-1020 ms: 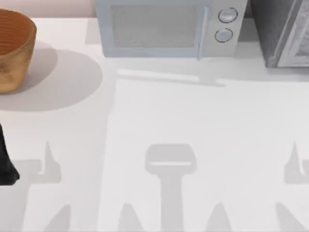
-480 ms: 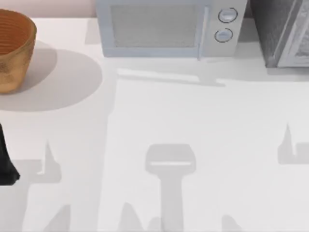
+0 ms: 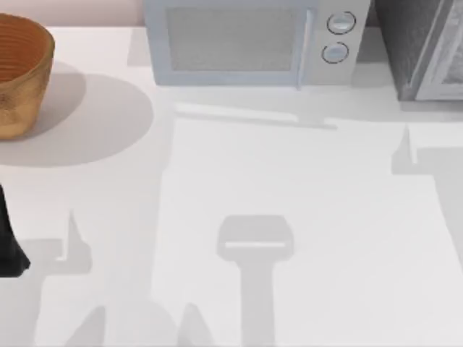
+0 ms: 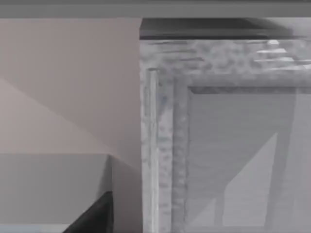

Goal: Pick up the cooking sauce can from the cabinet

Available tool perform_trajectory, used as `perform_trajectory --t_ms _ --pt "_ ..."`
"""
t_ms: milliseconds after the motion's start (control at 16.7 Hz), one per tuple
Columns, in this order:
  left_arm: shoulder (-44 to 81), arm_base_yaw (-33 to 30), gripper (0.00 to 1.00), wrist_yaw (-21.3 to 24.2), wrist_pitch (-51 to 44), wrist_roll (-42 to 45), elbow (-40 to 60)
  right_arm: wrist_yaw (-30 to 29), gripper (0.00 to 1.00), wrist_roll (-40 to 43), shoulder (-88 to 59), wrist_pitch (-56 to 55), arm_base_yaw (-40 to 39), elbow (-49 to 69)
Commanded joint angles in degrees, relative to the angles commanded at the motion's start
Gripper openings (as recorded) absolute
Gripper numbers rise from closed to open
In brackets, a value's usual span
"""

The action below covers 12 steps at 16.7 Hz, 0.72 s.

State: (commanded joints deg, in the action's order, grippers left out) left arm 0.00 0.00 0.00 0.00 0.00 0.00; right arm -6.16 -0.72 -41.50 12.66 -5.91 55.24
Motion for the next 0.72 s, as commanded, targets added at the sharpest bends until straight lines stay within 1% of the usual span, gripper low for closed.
perform_trajectory --t_ms 420,600,720 --pt "0.00 0.00 1.00 0.00 0.00 0.00 0.00 -3.51 1.00 -0.22 -23.83 7.96 -3.15 30.14" --pt "0.00 0.00 1.00 0.00 0.00 0.00 0.00 -4.49 1.00 -0.20 -30.56 10.07 -4.11 39.05" --pt "0.00 0.00 1.00 0.00 0.00 0.00 0.00 -4.91 1.00 -0.19 -33.34 10.90 -4.50 42.86"
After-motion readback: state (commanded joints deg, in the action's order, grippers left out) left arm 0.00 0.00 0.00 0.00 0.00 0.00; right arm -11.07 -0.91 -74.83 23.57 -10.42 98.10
